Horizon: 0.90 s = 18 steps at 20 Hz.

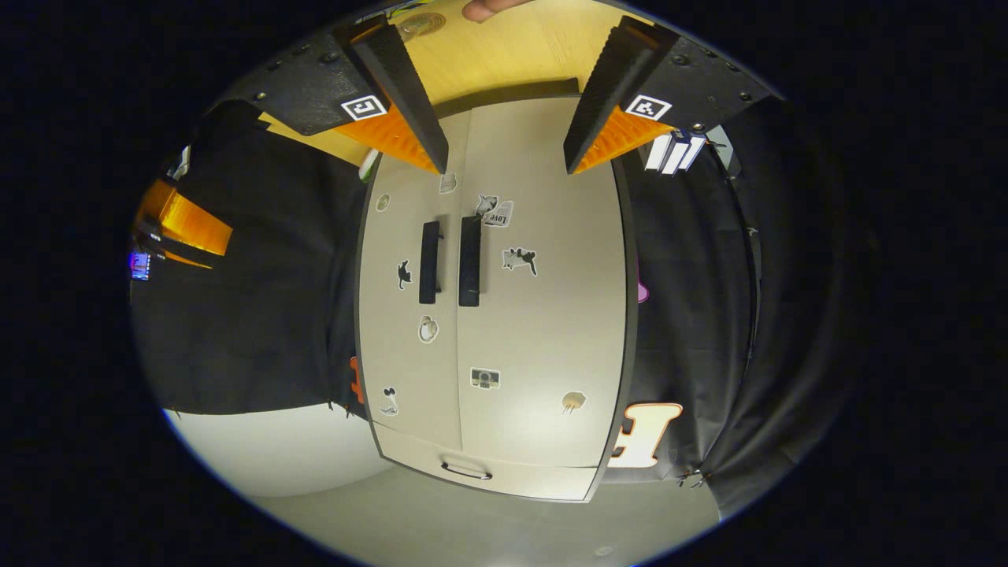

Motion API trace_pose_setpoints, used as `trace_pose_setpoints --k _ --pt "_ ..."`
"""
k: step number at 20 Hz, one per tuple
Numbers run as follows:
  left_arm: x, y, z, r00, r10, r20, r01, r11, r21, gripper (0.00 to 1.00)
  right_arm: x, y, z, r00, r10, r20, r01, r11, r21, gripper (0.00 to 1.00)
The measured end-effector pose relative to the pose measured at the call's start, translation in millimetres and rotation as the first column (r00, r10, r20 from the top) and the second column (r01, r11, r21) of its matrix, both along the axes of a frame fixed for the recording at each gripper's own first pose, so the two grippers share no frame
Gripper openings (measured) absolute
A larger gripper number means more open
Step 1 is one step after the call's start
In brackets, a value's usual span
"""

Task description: Grasp the bottle in the cabinet with the left hand and place it on the coaster, then close the right door with the right hand and the left door with the left hand.

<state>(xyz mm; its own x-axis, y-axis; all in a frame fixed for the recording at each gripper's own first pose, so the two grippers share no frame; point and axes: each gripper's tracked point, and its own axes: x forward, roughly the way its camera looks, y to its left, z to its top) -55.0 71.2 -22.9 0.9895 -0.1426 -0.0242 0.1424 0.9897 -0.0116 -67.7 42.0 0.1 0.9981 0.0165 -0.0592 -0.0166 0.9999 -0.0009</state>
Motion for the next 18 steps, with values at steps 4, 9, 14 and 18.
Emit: trace_pose_setpoints --k 4,9,14,18 --pt "14 -9 -14 1.0 -0.001 -0.003 0.001 1.0 0.005 0.94 11 -8 -12 0.999 -0.041 0.004 0.041 0.995 -0.095 0.93" --pt "17 -16 -13 1.0 -0.009 0.02 0.009 0.999 0.032 0.94 21 9 -13 1.0 0.013 0.017 -0.012 0.998 -0.055 0.91" --pt "16 -21 1 0.999 0.009 0.03 -0.009 1.0 -0.001 0.94 31 -8 -14 1.0 0.008 0.022 -0.006 0.997 -0.078 0.94" --pt "12 -30 13 0.999 0.019 0.046 -0.019 1.0 0.01 0.94 35 -20 -4 1.0 0.009 0.027 -0.008 0.998 -0.056 0.94"
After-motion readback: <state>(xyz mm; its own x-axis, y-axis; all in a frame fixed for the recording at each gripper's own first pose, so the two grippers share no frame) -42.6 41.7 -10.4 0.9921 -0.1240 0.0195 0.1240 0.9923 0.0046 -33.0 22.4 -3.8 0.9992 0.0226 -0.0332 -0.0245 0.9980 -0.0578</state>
